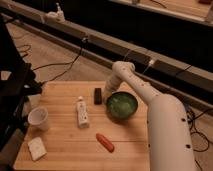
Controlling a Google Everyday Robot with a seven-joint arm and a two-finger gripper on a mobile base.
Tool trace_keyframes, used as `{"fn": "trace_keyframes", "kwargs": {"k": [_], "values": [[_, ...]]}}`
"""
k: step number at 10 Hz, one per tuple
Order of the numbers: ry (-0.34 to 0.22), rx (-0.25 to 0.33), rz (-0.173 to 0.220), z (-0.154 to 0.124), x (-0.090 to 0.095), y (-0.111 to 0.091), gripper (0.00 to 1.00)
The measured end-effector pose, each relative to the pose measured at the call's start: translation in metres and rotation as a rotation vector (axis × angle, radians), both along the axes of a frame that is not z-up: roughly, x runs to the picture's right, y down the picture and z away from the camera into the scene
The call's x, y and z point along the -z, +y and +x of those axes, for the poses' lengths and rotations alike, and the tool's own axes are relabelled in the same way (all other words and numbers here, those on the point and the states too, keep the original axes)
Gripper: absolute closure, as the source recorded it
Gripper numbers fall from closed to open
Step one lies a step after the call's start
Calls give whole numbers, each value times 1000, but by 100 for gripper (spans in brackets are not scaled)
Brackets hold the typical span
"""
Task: Push the eraser across the table
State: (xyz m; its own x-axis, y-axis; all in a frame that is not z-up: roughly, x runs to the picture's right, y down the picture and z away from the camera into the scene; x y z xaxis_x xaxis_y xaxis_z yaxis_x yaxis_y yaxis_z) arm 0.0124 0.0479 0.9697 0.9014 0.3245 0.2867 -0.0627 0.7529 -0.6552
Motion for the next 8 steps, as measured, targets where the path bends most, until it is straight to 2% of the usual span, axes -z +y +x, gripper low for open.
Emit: {"fn": "trace_keyframes", "kwargs": {"k": [4,8], "values": [[-71,-34,5,-22,0,-6,100],[-140,10,12,-49,-1,-9,100]]}}
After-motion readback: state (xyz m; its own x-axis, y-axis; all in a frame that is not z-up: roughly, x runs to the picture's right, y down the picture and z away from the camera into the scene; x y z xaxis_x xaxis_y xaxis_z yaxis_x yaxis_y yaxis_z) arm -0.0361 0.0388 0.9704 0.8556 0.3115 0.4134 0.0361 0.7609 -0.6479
